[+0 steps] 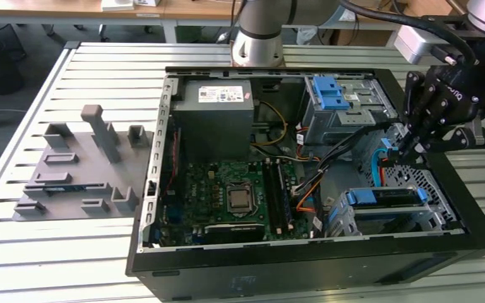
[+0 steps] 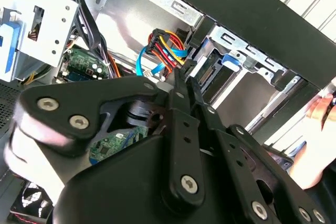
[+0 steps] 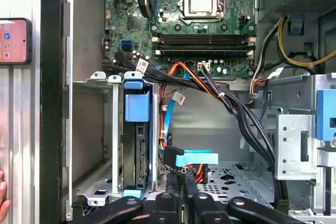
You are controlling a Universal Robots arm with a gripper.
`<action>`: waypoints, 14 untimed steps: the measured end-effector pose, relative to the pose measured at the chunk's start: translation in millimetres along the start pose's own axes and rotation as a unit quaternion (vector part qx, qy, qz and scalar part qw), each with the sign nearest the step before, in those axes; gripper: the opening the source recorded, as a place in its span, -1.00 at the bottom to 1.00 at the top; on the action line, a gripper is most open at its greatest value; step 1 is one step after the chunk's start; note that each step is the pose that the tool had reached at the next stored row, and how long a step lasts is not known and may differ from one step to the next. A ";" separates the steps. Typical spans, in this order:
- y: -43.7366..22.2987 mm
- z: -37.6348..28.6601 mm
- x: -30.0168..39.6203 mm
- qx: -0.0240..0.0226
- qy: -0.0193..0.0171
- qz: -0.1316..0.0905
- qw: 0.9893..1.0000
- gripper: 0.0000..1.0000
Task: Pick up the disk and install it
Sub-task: 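Insert the first disk wire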
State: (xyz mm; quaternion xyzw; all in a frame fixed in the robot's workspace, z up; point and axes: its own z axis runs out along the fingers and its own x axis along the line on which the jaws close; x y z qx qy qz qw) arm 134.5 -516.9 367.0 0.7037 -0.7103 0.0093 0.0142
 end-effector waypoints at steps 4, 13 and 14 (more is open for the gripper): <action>0.0 0.5 0.0 0.000 0.001 0.000 1.000 -0.51; 0.0 3.8 -0.1 0.000 0.004 0.000 1.000 -0.51; 0.0 4.4 -0.1 0.000 0.004 0.000 1.000 -0.51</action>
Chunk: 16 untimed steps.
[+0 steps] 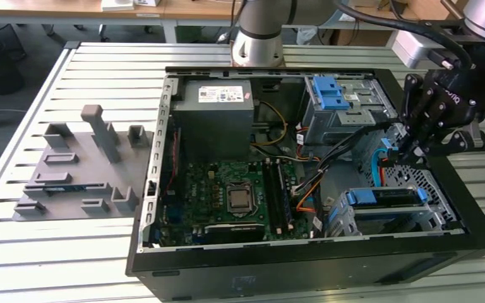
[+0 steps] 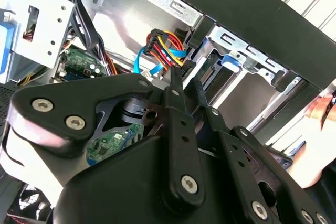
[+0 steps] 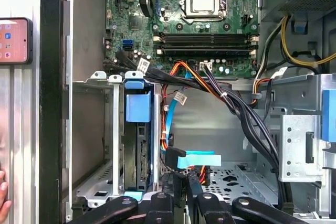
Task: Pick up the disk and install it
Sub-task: 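Insert the first disk wire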
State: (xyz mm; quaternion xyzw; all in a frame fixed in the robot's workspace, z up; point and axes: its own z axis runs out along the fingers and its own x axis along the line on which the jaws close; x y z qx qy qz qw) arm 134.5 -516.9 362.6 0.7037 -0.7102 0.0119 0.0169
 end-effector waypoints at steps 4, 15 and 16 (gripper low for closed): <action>0.0 1.4 -0.1 0.000 0.000 0.000 1.000 -0.51; 0.0 4.8 -0.2 0.000 0.017 0.000 1.000 -0.51; 0.0 5.2 -0.2 0.000 0.020 0.000 1.000 -0.51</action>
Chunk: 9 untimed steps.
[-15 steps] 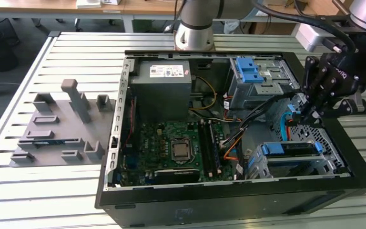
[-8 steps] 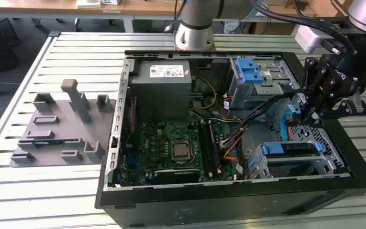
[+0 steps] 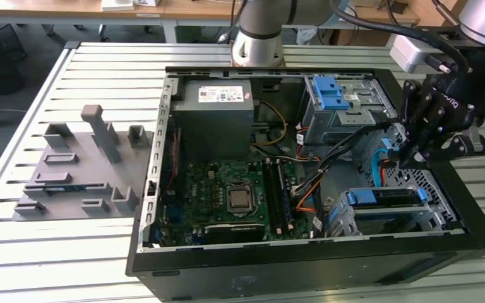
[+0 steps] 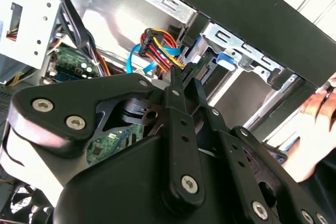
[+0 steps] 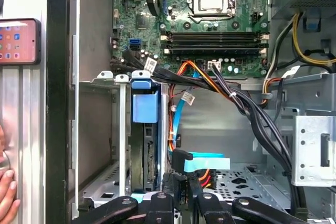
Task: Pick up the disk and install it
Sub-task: 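Insert the first disk wire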
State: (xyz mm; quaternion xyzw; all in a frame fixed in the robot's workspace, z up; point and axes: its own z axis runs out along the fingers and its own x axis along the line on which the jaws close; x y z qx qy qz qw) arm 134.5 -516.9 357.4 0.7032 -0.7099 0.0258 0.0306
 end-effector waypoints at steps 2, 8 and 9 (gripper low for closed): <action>0.0 0.7 -0.1 0.000 0.004 0.000 1.000 -0.51; 0.0 2.0 -0.2 0.000 0.005 0.000 1.000 -0.66; 0.0 2.2 -0.2 0.000 0.003 0.000 1.000 -0.66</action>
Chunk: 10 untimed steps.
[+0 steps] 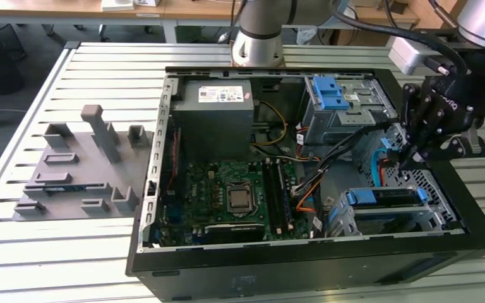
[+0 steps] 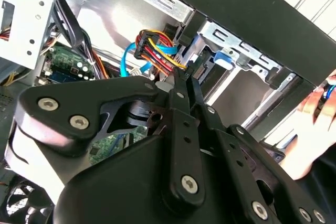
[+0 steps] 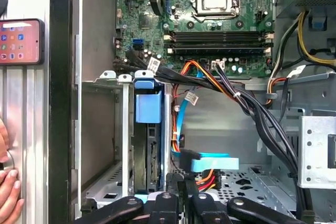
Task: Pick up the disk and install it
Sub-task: 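Insert the first disk wire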
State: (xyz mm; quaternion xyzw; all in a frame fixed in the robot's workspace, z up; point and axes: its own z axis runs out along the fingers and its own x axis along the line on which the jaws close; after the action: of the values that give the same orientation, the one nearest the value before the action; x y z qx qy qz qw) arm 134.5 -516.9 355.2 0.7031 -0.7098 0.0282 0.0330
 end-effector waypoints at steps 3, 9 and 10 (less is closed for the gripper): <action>0.0 0.3 -0.1 0.000 -0.015 0.000 1.000 -0.67; 0.5 2.3 1.6 0.000 -0.034 0.001 0.999 -0.67; 1.0 2.9 3.4 0.000 -0.034 0.001 0.999 -0.67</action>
State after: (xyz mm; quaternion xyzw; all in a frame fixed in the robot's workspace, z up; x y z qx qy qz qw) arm 133.4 -520.5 352.5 0.7032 -0.7109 0.0040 0.0091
